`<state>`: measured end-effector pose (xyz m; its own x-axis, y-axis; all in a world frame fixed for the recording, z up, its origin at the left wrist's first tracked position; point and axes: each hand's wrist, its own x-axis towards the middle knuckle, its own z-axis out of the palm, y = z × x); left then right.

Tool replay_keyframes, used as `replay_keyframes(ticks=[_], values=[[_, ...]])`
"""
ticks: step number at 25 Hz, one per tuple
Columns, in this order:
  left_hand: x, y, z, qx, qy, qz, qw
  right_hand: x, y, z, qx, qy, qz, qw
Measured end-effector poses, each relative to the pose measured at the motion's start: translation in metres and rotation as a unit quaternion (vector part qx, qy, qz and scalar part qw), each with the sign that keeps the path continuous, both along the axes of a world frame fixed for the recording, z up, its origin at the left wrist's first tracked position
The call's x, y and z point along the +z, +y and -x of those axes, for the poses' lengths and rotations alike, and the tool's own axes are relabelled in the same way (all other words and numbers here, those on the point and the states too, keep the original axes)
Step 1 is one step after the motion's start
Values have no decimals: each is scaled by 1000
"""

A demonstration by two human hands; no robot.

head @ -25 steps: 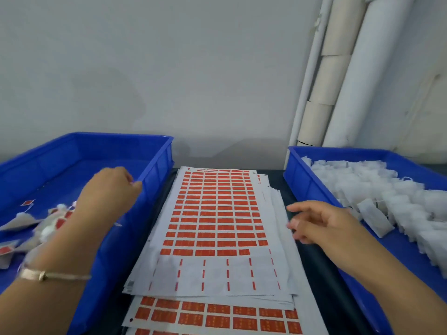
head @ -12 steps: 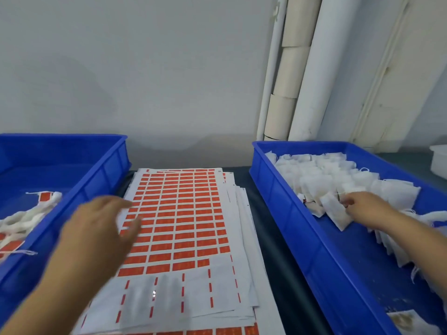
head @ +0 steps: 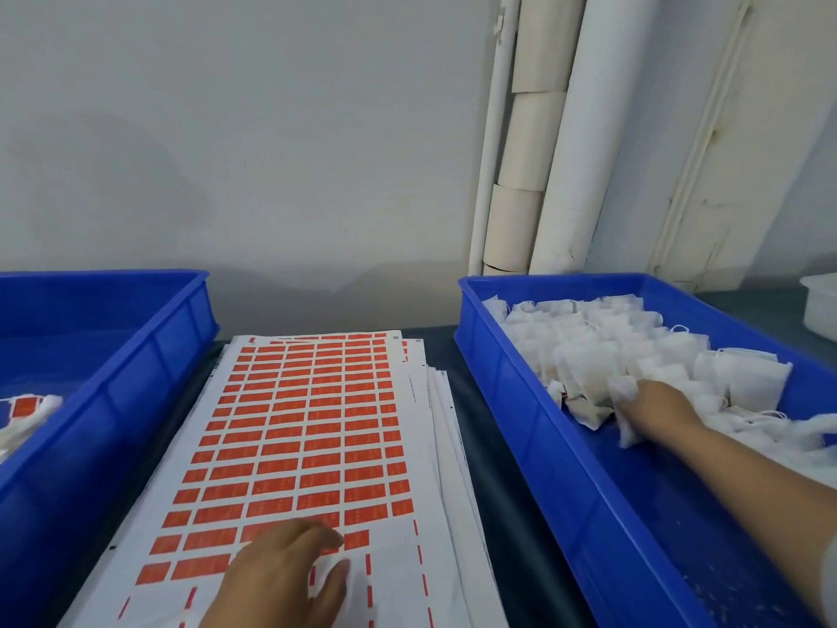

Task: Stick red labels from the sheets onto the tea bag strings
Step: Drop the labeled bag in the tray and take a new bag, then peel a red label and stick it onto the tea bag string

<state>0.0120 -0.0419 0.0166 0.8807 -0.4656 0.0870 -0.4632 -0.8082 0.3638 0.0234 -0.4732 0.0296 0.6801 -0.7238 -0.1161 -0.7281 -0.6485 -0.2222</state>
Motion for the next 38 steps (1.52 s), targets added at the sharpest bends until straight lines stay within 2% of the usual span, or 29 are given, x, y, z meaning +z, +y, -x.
replay_keyframes(ticks=[1, 3, 5, 7, 9, 11, 14, 16, 18, 21, 24, 27, 31, 33, 34, 36, 37, 38], values=[[-2, 0, 0, -2, 2, 4, 1000, 5, 2, -1, -13, -36, -14, 999], [-4, -2, 1, -4, 1, 10, 1000, 23, 16, 5, -29, -164, -74, 983], [3, -9, 3, 13, 6, 40, 999, 51, 42, 17, 0, -256, -75, 964], [13, -17, 7, 26, 35, 94, 995, 80, 79, 33, 87, -298, -66, 948], [26, -25, 15, 19, 61, 169, 984, 104, 130, 52, 186, -320, -113, 922], [38, -32, 26, -15, 101, 251, 962, 113, 182, 69, 260, -310, -201, 892], [35, -33, 36, -53, 151, 322, 933, 100, 248, 83, 325, -214, -324, 863], [21, -30, 38, -36, 194, 354, 914, 83, 278, 85, 329, -155, -346, 865], [6, -20, 38, -17, 230, 349, 908, 66, 297, 85, 314, -133, -350, 872], [-7, -5, 38, 0, 273, 335, 902, 51, 308, 85, 253, -166, -435, 848], [-13, 6, 34, 15, 263, 324, 909, 43, 315, 82, 203, -195, -485, 828], [-12, 10, 27, 28, 260, 303, 916, 39, 316, 74, 143, -243, -555, 783], [-10, 21, 24, -9, 286, 277, 917, 45, 312, 67, 143, -281, -607, 730], [-5, 21, 18, -53, 289, 283, 913, 47, 310, 65, 169, -282, -607, 724], [-1, 18, 16, -73, 307, 312, 896, 49, 310, 64, 188, -276, -600, 727], [9, 12, 10, -72, 367, 414, 830, 52, 312, 63, 226, -268, -577, 738], [10, 13, 9, -74, 367, 462, 803, 54, 313, 63, 242, -267, -560, 746], [11, 16, 10, -75, 341, 488, 800, 55, 314, 63, 259, -267, -538, 756]])
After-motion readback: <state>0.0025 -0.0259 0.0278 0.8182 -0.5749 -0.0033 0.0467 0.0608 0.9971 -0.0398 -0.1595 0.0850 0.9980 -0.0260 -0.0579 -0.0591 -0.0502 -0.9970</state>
